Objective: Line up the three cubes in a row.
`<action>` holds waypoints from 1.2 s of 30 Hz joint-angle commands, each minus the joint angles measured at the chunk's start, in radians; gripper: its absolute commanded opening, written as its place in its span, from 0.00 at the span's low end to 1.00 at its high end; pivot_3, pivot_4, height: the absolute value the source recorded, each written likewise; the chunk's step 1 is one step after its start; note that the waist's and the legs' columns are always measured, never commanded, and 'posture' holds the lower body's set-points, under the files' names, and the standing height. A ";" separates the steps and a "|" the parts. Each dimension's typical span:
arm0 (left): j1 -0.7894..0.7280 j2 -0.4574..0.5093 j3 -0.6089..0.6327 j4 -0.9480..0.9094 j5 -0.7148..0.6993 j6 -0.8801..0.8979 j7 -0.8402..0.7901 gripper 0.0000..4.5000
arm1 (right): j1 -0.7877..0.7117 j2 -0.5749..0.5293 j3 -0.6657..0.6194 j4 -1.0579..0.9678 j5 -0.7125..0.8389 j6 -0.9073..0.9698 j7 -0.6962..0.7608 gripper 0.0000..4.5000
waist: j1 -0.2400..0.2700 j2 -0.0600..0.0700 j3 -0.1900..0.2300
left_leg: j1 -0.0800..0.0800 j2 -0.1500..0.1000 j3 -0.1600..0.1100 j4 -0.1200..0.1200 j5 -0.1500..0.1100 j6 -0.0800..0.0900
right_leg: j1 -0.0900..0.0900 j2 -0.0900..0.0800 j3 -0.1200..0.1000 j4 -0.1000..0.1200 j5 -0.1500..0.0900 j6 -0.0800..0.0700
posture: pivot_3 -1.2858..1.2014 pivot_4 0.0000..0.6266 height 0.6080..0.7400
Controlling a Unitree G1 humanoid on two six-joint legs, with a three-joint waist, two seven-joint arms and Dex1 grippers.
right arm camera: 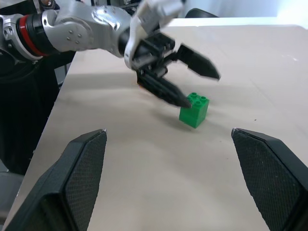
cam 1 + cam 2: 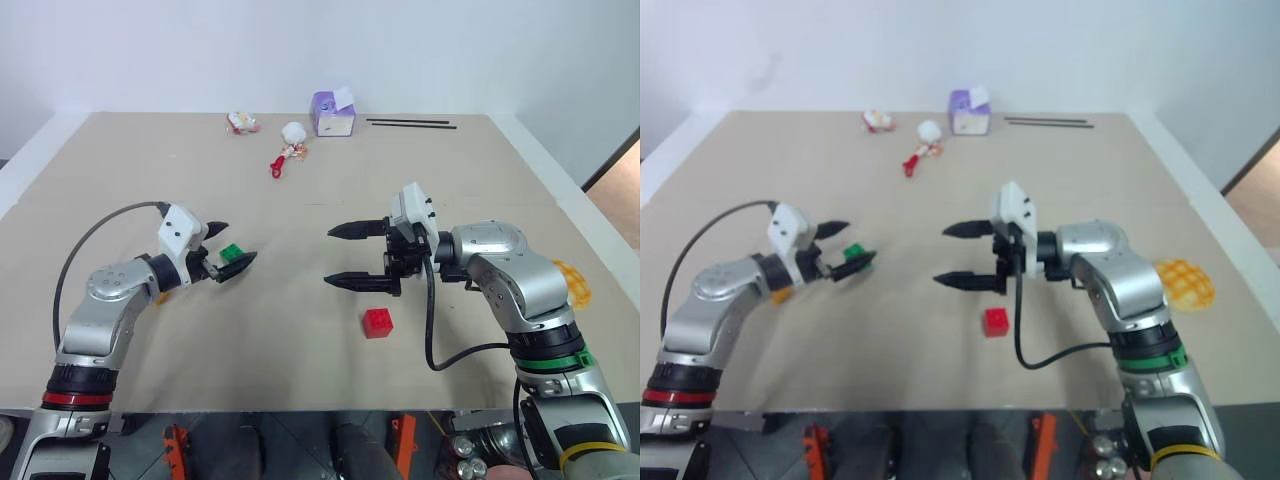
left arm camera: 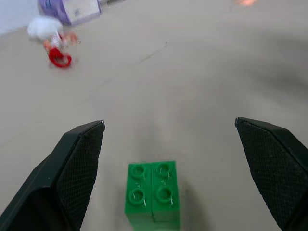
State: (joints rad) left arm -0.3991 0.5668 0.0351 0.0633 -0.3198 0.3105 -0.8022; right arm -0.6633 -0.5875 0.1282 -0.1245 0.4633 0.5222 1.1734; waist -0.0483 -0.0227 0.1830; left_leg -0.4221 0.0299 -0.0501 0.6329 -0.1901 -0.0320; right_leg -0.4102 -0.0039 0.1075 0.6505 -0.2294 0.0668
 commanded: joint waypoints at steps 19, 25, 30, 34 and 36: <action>-0.041 -0.009 -0.030 0.091 0.089 -0.017 -0.005 0.68 | -0.022 -0.003 -0.011 -0.025 -0.009 -0.020 -0.021 1.00 | 0.000 0.000 0.000 | 0.000 0.000 -0.002 -0.001 0.000 0.000 | 0.000 0.000 -0.002 0.000 0.000 -0.001 | 0.52 0.24 1.00; -0.039 -0.014 -0.033 0.096 0.096 -0.025 -0.005 0.30 | -0.028 0.005 -0.014 -0.001 -0.021 -0.031 -0.033 1.00 | 0.000 0.000 0.000 | 0.000 0.000 -0.002 -0.001 0.000 0.000 | 0.000 0.000 -0.002 0.000 0.000 -0.001 | 0.52 0.24 1.00; -0.020 -0.005 -0.043 0.043 0.057 -0.070 -0.101 0.30 | -0.011 -0.023 -0.021 -0.025 -0.006 -0.025 -0.008 1.00 | 0.000 0.000 0.000 | 0.000 0.000 -0.002 -0.001 0.000 0.000 | 0.000 0.000 -0.002 0.000 0.000 -0.001 | 0.52 0.24 1.00; 0.023 0.019 -0.067 -0.084 -0.021 -0.062 -0.250 0.30 | 0.042 -0.092 -0.029 -0.085 0.020 -0.031 0.063 1.00 | 0.001 0.000 0.000 | -0.001 0.000 -0.002 -0.001 0.000 0.000 | 0.000 -0.001 -0.002 0.000 -0.002 -0.001 | 0.52 0.24 1.00; 0.039 0.035 -0.092 -0.115 -0.022 -0.067 -0.294 0.30 | 0.068 -0.123 -0.039 -0.113 0.038 -0.034 0.094 1.00 | 0.001 0.000 0.000 | -0.001 -0.001 -0.003 -0.002 -0.001 -0.001 | 0.000 -0.001 -0.002 0.000 -0.003 0.000 | 0.52 0.24 1.00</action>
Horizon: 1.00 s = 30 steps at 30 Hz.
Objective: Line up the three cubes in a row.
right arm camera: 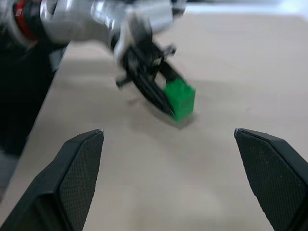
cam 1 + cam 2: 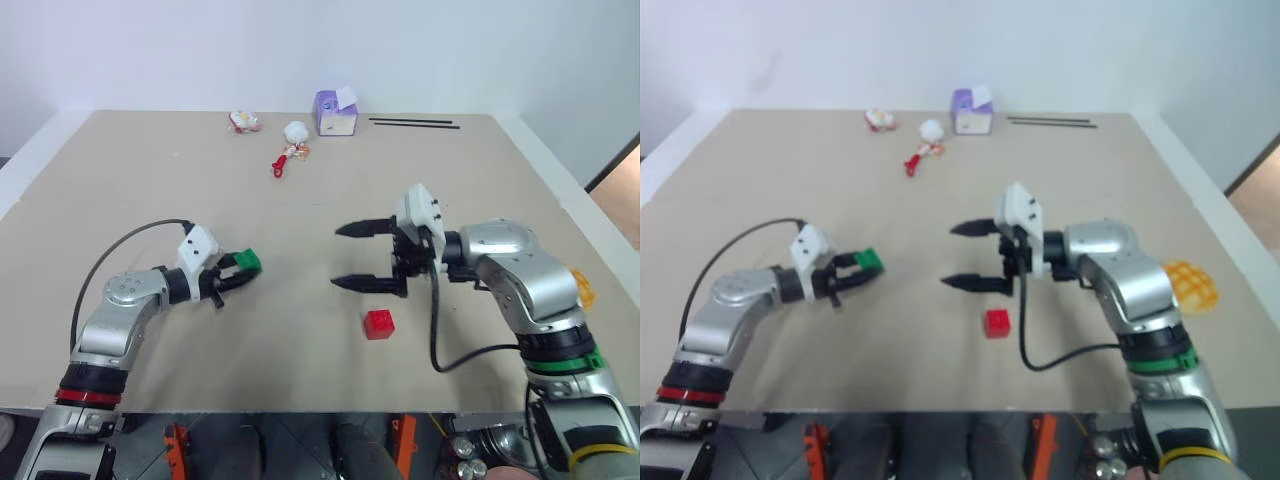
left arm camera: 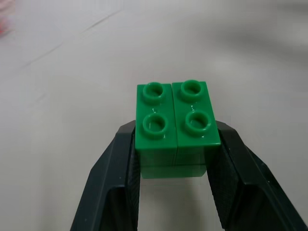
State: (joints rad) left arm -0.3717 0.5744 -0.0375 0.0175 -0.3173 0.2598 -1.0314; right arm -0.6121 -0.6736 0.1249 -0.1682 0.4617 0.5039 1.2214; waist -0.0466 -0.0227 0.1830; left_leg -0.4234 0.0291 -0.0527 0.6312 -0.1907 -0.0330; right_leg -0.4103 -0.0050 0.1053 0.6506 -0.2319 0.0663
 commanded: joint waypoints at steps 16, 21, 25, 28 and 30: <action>-0.004 -0.011 -0.217 -0.115 0.043 -0.045 -0.156 0.30 | 0.121 -0.148 -0.053 -0.124 0.044 -0.053 0.096 1.00 | -0.001 0.000 0.000 | 0.001 0.000 0.000 0.002 0.000 0.000 | 0.001 0.000 0.000 0.000 -0.001 -0.005 | 0.52 0.24 1.00; -0.035 -0.056 -0.248 -0.084 0.069 -0.055 -0.145 0.30 | 0.129 -0.155 -0.054 -0.130 0.043 -0.051 0.089 1.00 | -0.001 0.000 0.000 | 0.001 0.000 0.000 0.002 0.000 0.000 | 0.001 0.001 0.000 0.000 -0.001 -0.004 | 0.52 0.24 1.00; -0.046 -0.081 -0.273 -0.081 0.078 -0.046 -0.149 0.30 | 0.137 -0.162 -0.056 -0.137 0.045 -0.047 0.085 1.00 | -0.001 0.000 0.000 | 0.001 0.000 0.000 0.002 0.000 0.000 | 0.001 0.001 0.000 0.000 0.000 -0.003 | 0.52 0.24 1.00; -0.054 -0.087 -0.285 -0.069 0.087 -0.054 -0.158 0.30 | 0.141 -0.165 -0.058 -0.139 0.046 -0.048 0.082 1.00 | -0.001 0.000 0.000 | 0.001 0.000 0.000 0.002 0.000 0.000 | 0.001 0.001 0.000 0.000 0.000 -0.003 | 0.52 0.24 1.00; -0.062 -0.093 -0.289 -0.060 0.094 -0.057 -0.156 0.30 | 0.145 -0.166 -0.060 -0.140 0.047 -0.048 0.079 1.00 | -0.001 0.000 0.000 | 0.001 0.000 -0.001 0.002 0.000 0.000 | 0.001 0.001 0.000 0.000 0.000 -0.003 | 0.52 0.24 1.00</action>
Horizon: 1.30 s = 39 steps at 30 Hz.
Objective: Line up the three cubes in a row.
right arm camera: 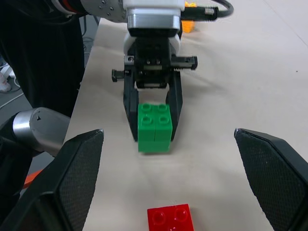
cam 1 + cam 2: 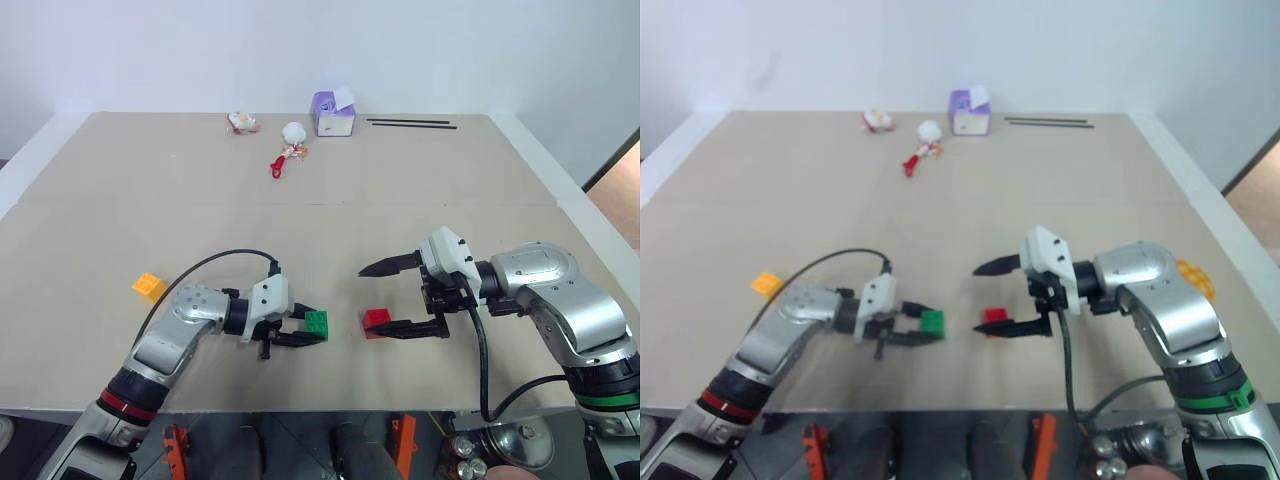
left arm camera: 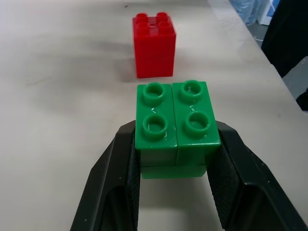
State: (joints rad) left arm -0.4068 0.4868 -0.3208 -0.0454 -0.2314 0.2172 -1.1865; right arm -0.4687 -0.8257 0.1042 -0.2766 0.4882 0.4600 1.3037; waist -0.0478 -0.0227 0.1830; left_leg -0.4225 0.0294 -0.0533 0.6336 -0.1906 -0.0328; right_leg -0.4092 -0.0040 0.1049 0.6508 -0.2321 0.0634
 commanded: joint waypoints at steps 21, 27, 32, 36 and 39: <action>-0.050 -0.019 -0.014 0.045 0.020 -0.044 -0.018 0.66 | 0.014 -0.010 -0.047 -0.038 0.018 0.000 -0.025 1.00 | 0.000 0.000 0.000 | 0.000 0.000 0.000 0.000 0.000 0.000 | 0.000 0.000 0.000 0.000 0.001 0.002 | 0.52 0.24 1.00; -0.051 -0.026 -0.007 0.044 0.017 -0.051 -0.016 0.99 | 0.007 -0.007 -0.044 -0.032 0.014 -0.001 -0.028 1.00 | 0.000 0.000 0.000 | 0.000 0.000 0.000 0.000 0.000 0.000 | 0.000 0.000 0.000 0.000 0.002 0.003 | 0.52 0.24 1.00; -0.048 -0.033 0.016 0.010 -0.028 -0.031 -0.026 0.99 | 0.008 -0.009 -0.045 -0.033 0.014 -0.002 -0.027 1.00 | 0.000 0.000 0.000 | 0.000 0.000 0.000 0.000 0.000 0.000 | 0.000 0.000 0.000 0.000 0.002 0.003 | 0.52 0.24 1.00; -0.045 -0.050 0.126 -0.068 -0.130 0.049 0.062 0.99 | -0.014 0.031 -0.081 -0.040 0.055 0.018 -0.076 1.00 | 0.000 0.000 0.000 | 0.000 0.000 0.000 0.000 0.000 0.000 | 0.000 0.000 0.000 0.000 0.002 0.003 | 0.52 0.24 1.00; -0.040 -0.051 0.182 -0.111 -0.171 0.099 0.122 0.99 | -0.028 0.056 -0.100 -0.048 0.080 0.037 -0.116 1.00 | 0.000 0.000 0.000 | 0.000 0.000 -0.001 0.000 0.000 0.000 | 0.000 0.000 0.000 0.001 0.002 0.003 | 0.52 0.24 1.00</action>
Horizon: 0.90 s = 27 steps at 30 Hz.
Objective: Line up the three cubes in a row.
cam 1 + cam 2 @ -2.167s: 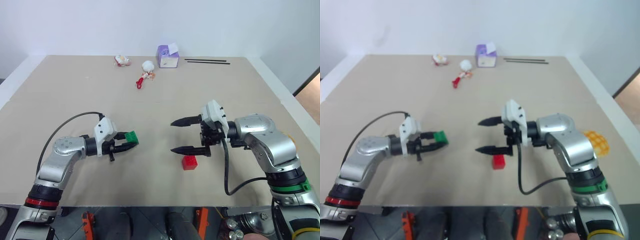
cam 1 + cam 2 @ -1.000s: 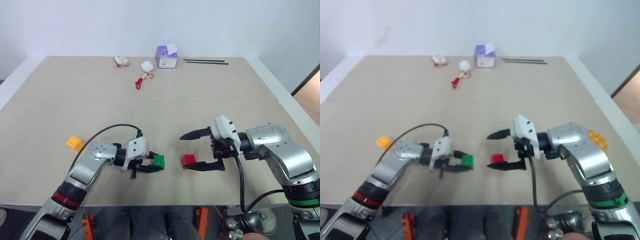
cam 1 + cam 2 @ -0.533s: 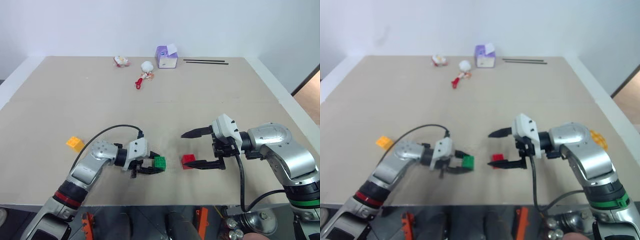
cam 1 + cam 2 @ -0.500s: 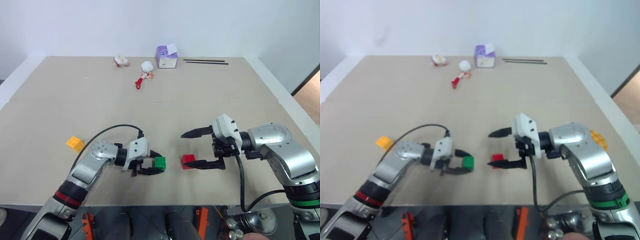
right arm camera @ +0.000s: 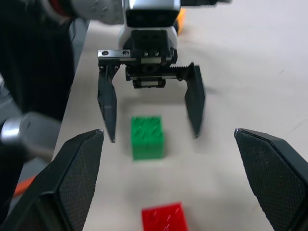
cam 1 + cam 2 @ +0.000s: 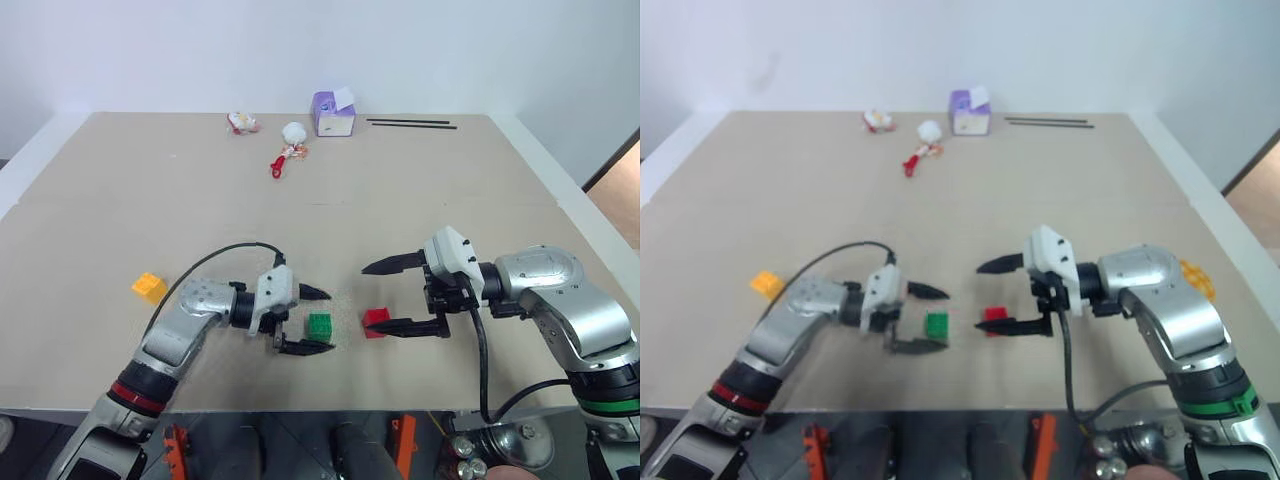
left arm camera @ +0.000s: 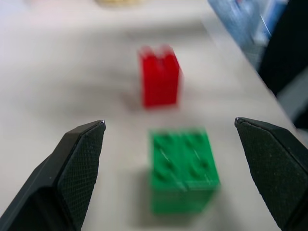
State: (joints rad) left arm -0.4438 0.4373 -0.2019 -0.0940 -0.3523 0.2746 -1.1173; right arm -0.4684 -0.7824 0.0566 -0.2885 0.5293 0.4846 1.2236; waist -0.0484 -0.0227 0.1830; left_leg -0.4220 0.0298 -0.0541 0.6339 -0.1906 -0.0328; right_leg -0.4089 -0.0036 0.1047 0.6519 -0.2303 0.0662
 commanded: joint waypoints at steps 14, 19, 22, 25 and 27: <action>0.224 0.251 0.594 -0.129 -0.176 0.192 0.299 0.99 | -0.168 0.233 0.069 0.039 0.010 0.010 -0.145 1.00 | 0.003 -0.001 0.000 | 0.000 0.001 -0.002 0.000 0.000 0.000 | 0.000 0.001 -0.003 0.002 -0.004 -0.006 | 0.52 0.24 1.00; 0.275 0.309 0.636 -0.049 -0.159 0.148 0.266 0.99 | -0.196 0.258 0.095 0.071 -0.006 -0.009 -0.123 1.00 | 0.001 -0.001 0.000 | 0.000 0.001 -0.001 0.000 0.000 -0.001 | 0.000 -0.001 -0.003 0.002 -0.004 -0.007 | 0.52 0.24 1.00; 0.288 0.322 0.634 0.003 -0.154 0.128 0.248 0.99 | -0.197 0.258 0.097 0.074 -0.012 -0.014 -0.114 1.00 | 0.002 -0.001 0.000 | 0.000 0.001 -0.002 0.000 0.000 -0.001 | 0.000 -0.001 -0.005 0.002 -0.004 -0.008 | 0.52 0.24 1.00; 0.295 0.329 0.619 0.051 -0.142 0.105 0.228 0.99 | -0.194 0.254 0.096 0.070 -0.016 -0.013 -0.108 1.00 | 0.001 -0.001 0.000 | 0.000 0.002 -0.002 -0.001 0.000 -0.001 | -0.001 -0.001 -0.005 0.002 -0.005 -0.009 | 0.52 0.24 1.00; 0.298 0.326 0.608 0.073 -0.139 0.103 0.222 0.99 | -0.191 0.251 0.093 0.065 -0.019 -0.010 -0.107 1.00 | 0.001 -0.001 0.000 | 0.000 0.002 -0.002 -0.002 0.000 -0.001 | -0.001 -0.001 -0.006 0.002 -0.005 -0.009 | 0.52 0.24 1.00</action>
State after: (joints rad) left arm -0.1456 0.7426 0.3990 -0.0254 -0.4985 0.3980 -0.8832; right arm -0.6416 -0.5263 0.1578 -0.2018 0.5060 0.4860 1.1107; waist -0.0477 -0.0236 0.1835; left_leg -0.4219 0.0318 -0.0559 0.6320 -0.1902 -0.0335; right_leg -0.4104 -0.0042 0.0988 0.6539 -0.2351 0.0569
